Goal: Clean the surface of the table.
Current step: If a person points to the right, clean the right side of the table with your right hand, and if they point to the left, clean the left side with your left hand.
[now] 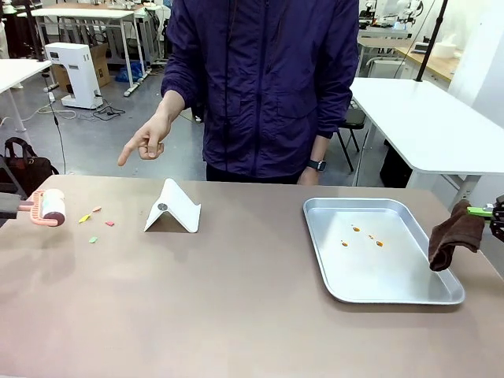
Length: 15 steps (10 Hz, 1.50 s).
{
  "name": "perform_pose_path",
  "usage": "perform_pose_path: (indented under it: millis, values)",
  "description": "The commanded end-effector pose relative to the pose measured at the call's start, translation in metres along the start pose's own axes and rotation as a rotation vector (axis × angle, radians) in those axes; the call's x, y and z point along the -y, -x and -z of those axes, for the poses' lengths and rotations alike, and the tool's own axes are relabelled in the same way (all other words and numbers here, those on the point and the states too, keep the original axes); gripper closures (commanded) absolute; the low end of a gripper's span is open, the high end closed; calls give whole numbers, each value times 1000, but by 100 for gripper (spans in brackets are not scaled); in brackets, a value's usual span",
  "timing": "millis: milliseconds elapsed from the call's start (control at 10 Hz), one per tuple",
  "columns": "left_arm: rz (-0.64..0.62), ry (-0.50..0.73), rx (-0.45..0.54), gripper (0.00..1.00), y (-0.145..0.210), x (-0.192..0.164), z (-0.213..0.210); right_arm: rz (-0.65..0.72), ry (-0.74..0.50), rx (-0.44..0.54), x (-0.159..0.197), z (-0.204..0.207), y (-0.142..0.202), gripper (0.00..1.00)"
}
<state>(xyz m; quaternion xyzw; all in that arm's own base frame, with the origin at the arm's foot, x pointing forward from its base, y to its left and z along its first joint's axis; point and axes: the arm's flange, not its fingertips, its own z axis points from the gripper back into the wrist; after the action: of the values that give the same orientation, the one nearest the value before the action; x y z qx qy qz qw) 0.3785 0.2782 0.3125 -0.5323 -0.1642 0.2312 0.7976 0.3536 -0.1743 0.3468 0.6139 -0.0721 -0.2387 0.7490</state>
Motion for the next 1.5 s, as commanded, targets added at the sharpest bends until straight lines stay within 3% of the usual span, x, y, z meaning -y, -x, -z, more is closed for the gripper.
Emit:
perform_pose_path:
  millis: [0, 300, 700, 900, 1400]
  values:
    - [23, -49, 24, 81, 14, 9, 19, -3, -11, -4, -6, -2, 3, 100]
    - [33, -110, 23, 81, 15, 14, 35, -3, -11, -4, -6, -2, 3, 100]
    - [28, -108, 103, 81, 11, 16, 42, -3, -11, -4, -6, -2, 3, 100]
    - [12, -138, 72, 81, 9, 15, 49, -3, -11, -4, -6, -2, 3, 100]
    - [-6, -206, 106, 81, -2, 18, 78, -3, -11, -4, -6, -2, 3, 100]
